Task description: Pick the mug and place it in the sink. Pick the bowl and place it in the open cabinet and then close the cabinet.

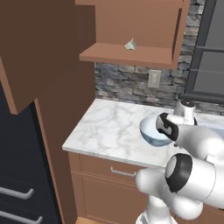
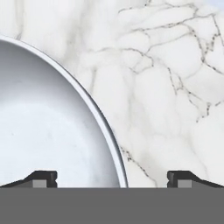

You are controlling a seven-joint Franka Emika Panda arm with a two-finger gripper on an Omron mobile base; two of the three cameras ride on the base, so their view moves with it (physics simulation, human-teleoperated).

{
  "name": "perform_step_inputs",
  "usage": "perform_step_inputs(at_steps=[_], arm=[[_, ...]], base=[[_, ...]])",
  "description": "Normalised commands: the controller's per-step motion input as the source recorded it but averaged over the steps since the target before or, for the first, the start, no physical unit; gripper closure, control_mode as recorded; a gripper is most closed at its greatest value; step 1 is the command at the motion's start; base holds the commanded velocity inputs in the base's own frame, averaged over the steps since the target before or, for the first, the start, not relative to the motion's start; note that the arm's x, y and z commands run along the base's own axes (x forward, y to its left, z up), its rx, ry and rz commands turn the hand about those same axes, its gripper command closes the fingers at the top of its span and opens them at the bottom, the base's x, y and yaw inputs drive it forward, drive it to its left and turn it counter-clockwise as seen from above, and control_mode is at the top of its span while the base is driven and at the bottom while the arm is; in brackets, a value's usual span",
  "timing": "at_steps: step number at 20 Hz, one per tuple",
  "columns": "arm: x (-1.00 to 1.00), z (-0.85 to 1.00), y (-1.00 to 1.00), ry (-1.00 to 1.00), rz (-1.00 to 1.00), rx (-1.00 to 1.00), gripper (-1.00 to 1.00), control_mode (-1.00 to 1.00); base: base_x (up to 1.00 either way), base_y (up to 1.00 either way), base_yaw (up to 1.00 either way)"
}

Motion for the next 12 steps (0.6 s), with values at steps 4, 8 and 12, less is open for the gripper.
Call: perform_step_inputs(at_steps=[4, 8, 12], arm=[[0.01, -0.03, 0.0, 0.0, 0.01, 0.0, -1.0, -1.0], [0.26, -0.28, 0.01, -0.02, 0.02, 0.0, -1.0, -1.0], [0.08, -0.36, 0.14, -0.05, 0.03, 0.0, 1.0, -1.0]], base=[[0.0, 0.0, 0.0], [0.0, 0.0, 0.0], [0.0, 0.0, 0.0]])
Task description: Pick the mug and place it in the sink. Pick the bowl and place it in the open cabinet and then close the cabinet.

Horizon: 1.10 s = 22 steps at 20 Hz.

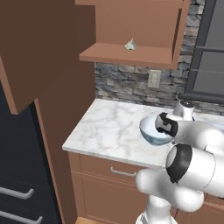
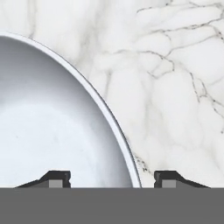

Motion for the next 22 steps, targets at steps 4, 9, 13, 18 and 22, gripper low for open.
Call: perform_step_inputs(at_steps=[4, 9, 13, 18, 22], arm=[[-0.07, -0.08, 0.0, -0.08, 0.02, 0.0, 1.0, -1.0], [-0.59, 0.0, 0.28, -0.13, 0.03, -0.02, 1.0, -1.0], [-0.44, 0.3, 0.62, -0.02, 0.0, -0.12, 1.0, -1.0], [-0.24, 0.79, 0.6, 0.0, 0.0, -0.17, 1.0, -1.0], [-0.21, 0.87, 0.47, 0.0, -0.01, -0.11, 1.0, -1.0]], base=[[0.0, 0.0, 0.0], [0.0, 0.0, 0.0], [0.0, 0.0, 0.0], [0.0, 0.0, 0.0], [0.0, 0.0, 0.0]])
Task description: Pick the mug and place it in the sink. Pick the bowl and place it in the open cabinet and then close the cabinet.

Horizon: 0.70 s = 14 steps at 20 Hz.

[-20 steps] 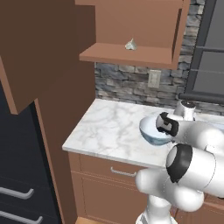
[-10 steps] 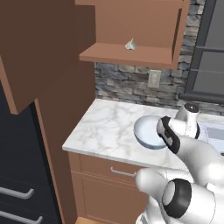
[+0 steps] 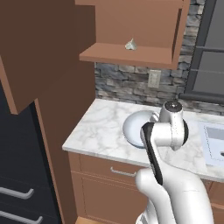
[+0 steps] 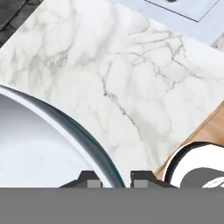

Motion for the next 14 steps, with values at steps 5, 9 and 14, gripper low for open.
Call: perform_step_inputs(at_steps=[5, 9, 14], arm=[[-0.24, 0.84, 0.18, 0.0, -0.05, -0.02, 1.0, -1.0], [-0.19, 0.88, 0.0, 0.0, -0.05, 0.0, 1.0, -1.0], [-0.28, 0.84, 0.0, 0.0, -0.04, 0.0, 1.0, -1.0]], base=[[0.0, 0.0, 0.0], [0.0, 0.0, 0.0], [0.0, 0.0, 0.0]])
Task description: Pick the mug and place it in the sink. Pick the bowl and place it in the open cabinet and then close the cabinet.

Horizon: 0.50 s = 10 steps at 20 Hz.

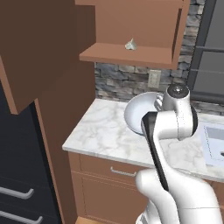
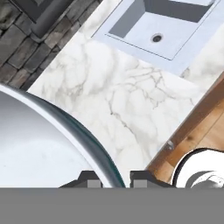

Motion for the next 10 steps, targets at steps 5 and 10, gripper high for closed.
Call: perform_step_inputs(at_steps=[5, 10], arm=[[-0.64, 0.53, 0.0, 0.01, 0.0, 0.16, 1.0, -1.0], [-0.98, 0.16, 0.0, -0.01, -0.03, 0.29, 1.0, -1.0]], base=[[0.0, 0.0, 0.0], [0.0, 0.0, 0.0]])
